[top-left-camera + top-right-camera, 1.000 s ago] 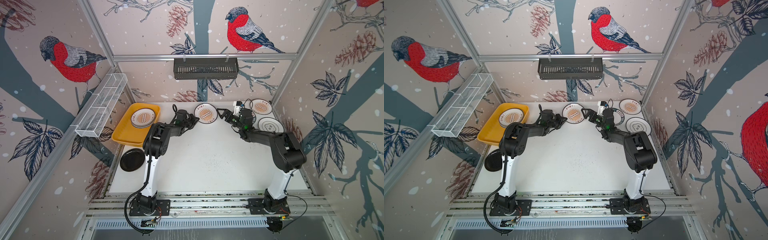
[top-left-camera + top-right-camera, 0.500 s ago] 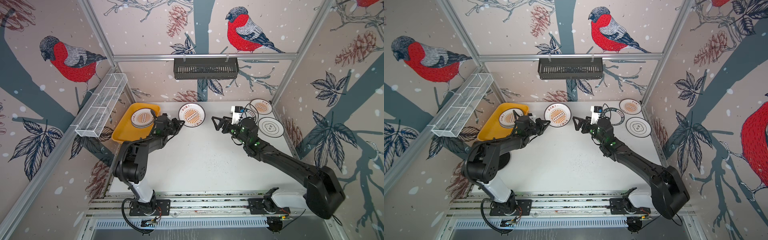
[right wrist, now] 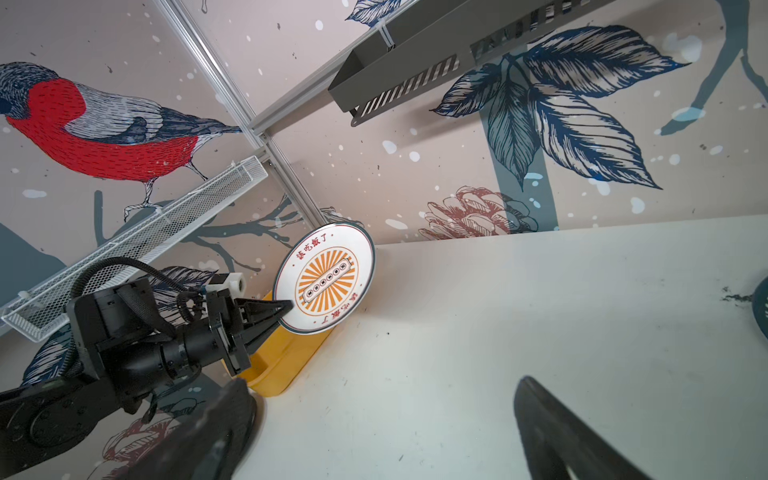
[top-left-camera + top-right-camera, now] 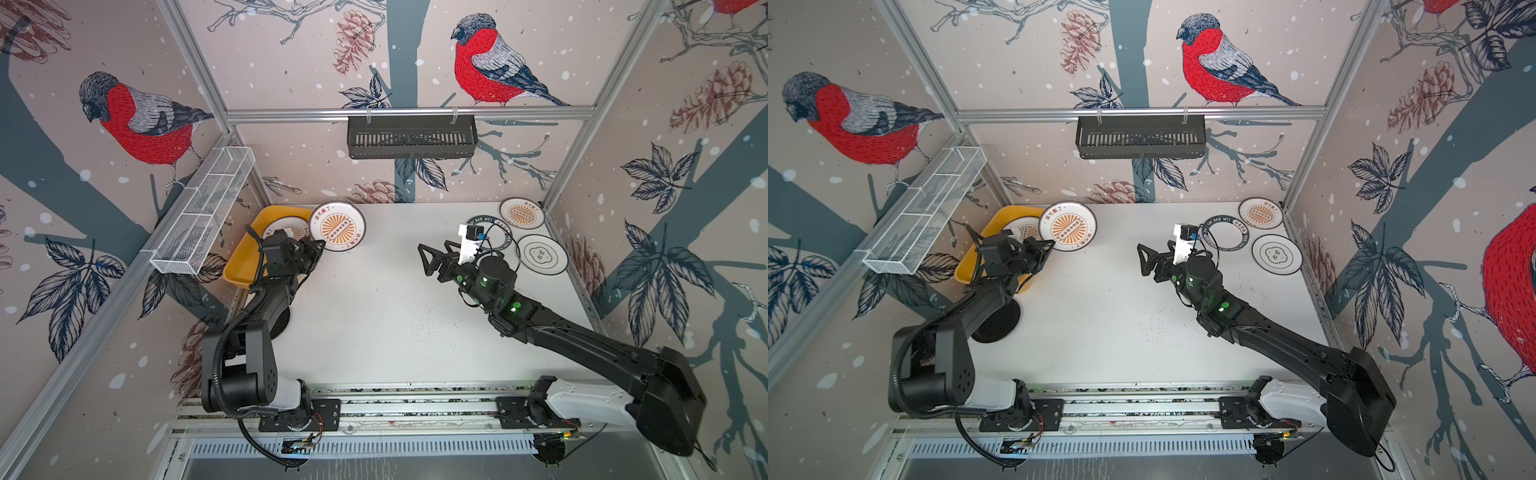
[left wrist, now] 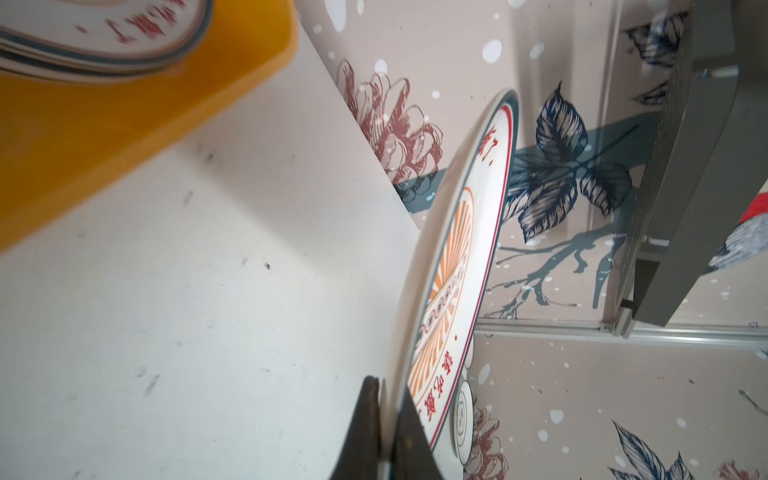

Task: Place the plates into the plastic bin on the countertop
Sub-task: 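Carry the sunburst plate with the left gripper to the bin while right gripper withdraws, then lower the sunburst plate onto the stack in the bin with the left gripper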

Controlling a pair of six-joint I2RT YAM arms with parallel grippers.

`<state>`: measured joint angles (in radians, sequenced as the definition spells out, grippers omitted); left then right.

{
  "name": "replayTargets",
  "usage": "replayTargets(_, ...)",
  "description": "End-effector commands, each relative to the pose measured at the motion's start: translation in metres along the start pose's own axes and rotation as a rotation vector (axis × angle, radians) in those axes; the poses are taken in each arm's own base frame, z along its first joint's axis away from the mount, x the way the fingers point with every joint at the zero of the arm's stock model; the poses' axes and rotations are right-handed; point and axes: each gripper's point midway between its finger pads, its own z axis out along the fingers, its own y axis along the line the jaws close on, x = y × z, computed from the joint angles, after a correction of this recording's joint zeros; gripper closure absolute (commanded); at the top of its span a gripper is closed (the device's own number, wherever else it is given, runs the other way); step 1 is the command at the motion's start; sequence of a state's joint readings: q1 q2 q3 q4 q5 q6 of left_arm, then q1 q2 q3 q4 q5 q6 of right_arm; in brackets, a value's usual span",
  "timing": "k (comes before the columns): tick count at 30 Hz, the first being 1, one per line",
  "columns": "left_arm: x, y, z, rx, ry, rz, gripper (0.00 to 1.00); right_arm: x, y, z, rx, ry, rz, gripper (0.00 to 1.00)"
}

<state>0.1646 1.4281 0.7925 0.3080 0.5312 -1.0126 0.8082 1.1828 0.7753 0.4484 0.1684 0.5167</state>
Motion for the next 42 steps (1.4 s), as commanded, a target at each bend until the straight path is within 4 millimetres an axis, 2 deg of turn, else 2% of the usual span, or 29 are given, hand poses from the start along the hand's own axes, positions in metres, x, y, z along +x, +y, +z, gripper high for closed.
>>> replayTargets(1, -0.02, 0.003, -0.015, 0.016, -0.04, 0.01, 1.0, -0.008, 0.001, -0.003, 0.022, -0.049, -0.024, 0.0)
replayTargets(6, -0.057, 0.027, -0.039, -0.036, -0.143, -0.019, 1.0, -0.007, 0.0, -0.009, 0.023, -0.044, -0.036, 0.0)
replayTargets(13, -0.088, 0.059, -0.053, -0.05, -0.193, -0.099, 1.0, -0.012, 0.004, -0.017, -0.001, -0.066, -0.071, 0.01)
replayTargets(19, -0.112, 0.086, -0.046, -0.041, -0.204, -0.178, 1.0, -0.004, 0.024, -0.007, -0.102, -0.024, -0.113, 0.01)
replayTargets(23, -0.128, 0.102, -0.035, -0.043, -0.209, -0.213, 1.0, 0.003, 0.045, 0.01, -0.193, 0.011, -0.126, 0.01)
replayTargets(24, -0.131, 0.106, -0.031, -0.049, -0.205, -0.218, 1.0, 0.01, 0.047, 0.019, -0.2, 0.031, -0.132, 0.0)
replayTargets(29, -0.144, 0.12, -0.013, -0.061, -0.182, -0.225, 1.0, 0.015, 0.058, 0.039, -0.229, 0.041, -0.14, 0.0)
replayTargets(30, -0.142, 0.128, -0.01, -0.076, -0.177, -0.236, 1.0, 0.015, 0.06, 0.042, -0.234, 0.042, -0.139, 0.01)
replayTargets(31, -0.151, 0.124, -0.009, -0.073, -0.189, -0.223, 1.0, 0.016, 0.061, 0.044, -0.236, 0.043, -0.138, 0.0)
replayTargets(34, -0.158, 0.133, -0.003, -0.092, -0.198, -0.234, 1.0, 0.017, 0.061, 0.049, -0.232, 0.046, -0.127, 0.01)
replayTargets(42, -0.16, 0.147, 0.013, -0.119, -0.188, -0.251, 1.0, 0.018, 0.058, 0.053, -0.207, 0.047, -0.115, 0.01)
